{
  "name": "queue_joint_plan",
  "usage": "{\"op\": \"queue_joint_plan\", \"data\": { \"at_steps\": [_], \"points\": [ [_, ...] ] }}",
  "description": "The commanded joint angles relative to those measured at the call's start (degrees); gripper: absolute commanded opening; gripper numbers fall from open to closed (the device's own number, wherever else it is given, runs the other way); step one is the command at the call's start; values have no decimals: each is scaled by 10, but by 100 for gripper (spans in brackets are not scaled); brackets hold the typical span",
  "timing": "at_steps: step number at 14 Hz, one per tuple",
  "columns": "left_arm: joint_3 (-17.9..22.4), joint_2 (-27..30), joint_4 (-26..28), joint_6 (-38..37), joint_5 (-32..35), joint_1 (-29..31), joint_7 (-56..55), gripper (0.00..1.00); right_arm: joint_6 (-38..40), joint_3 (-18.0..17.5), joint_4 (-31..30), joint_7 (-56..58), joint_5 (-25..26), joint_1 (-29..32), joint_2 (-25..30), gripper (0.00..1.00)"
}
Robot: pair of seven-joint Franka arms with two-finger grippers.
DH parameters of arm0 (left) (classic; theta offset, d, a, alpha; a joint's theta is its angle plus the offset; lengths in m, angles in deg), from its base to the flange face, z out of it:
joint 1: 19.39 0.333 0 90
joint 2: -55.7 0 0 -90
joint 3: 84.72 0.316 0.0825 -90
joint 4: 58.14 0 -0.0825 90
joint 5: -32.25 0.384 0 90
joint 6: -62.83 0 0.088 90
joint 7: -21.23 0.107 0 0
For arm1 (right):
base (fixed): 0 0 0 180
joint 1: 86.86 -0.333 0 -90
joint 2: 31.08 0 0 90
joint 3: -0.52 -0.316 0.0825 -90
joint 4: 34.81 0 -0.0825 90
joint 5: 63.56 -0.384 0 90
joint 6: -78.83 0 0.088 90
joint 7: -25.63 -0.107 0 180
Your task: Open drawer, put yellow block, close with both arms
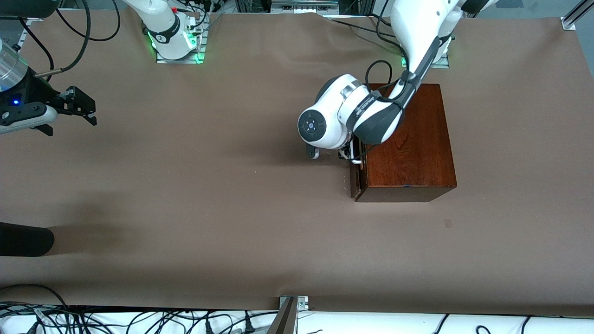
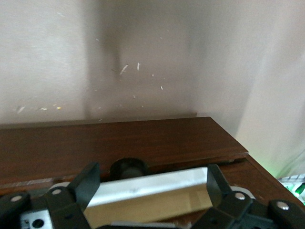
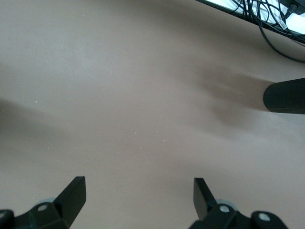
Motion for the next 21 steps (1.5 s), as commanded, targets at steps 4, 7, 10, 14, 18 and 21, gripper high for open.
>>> {"op": "queue_joint_plan", "data": {
  "at_steps": [4,7,10,14,18,21],
  "points": [
    [2,95,-78,-17,-42,93,-43,100,11,-2,11,-5,-3,2,-2,100],
    [-1,100,-130,-27,-45,193,-40,100,10,-2,12,-5,-2,2,-2,100],
    [37,121,-115,-17,-45,221,-49,100,10,-2,12,-6,-2,2,-2,100],
    [90,228,17,49,-64,237,-160,100,10,-2,12,-6,-3,2,-2,100],
    [91,338,147,84,-69,271,-348,100,10,-1,13,-6,-2,2,-2,100],
    [96,390,208,85,-75,289,-439,100,11,-1,12,-5,-2,2,-2,100]
  ]
}}
